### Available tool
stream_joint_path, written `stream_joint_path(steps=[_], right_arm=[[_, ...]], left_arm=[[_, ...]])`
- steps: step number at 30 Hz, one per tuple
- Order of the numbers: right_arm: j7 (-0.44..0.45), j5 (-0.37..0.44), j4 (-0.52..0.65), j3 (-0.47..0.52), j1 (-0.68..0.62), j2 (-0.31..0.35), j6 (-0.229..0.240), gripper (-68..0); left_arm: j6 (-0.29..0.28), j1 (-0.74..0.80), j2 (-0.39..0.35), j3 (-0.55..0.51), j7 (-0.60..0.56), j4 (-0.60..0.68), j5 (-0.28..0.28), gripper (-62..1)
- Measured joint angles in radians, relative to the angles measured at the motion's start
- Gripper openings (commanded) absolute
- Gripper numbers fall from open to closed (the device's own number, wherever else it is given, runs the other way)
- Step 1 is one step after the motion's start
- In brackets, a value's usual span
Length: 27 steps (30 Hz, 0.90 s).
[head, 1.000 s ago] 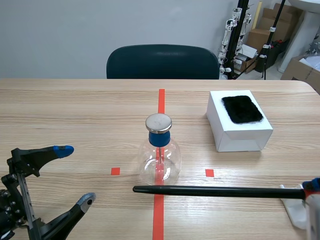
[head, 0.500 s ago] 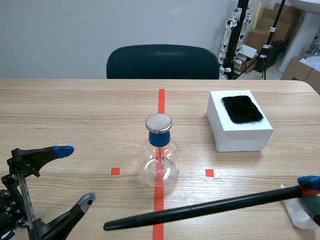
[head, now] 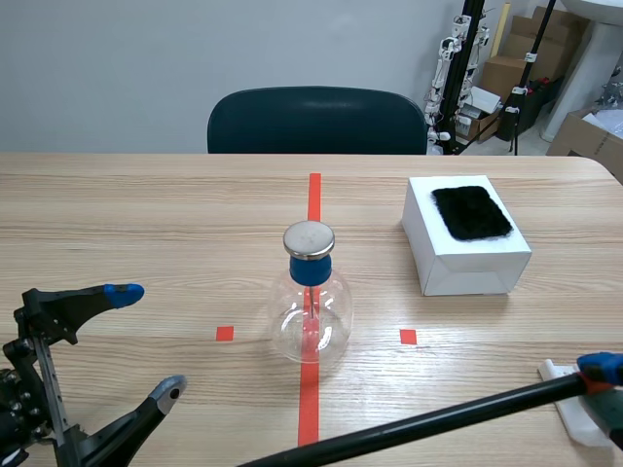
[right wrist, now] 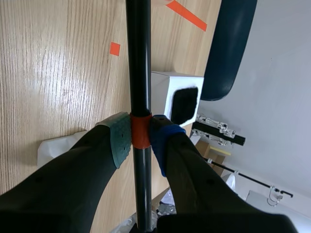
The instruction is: Do the electroscope experiment. pick up the black charging rod
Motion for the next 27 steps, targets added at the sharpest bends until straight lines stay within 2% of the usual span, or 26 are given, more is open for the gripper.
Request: stream_joint_path(steps=[4, 27], right_arm=[[-0.028, 0.052, -0.001, 0.000, 0.028, -0.001, -0.002, -65.4], [-0.027, 0.065, -0.001, 0.000, 0.030, -0.001, 0.010, -66.9]], left_arm=[[0.000, 0.000, 0.000, 0.000, 0.035, 0.000, 0.000, 1.4], [0.000, 0.000, 0.000, 0.000, 0.033, 0.000, 0.000, 1.4]])
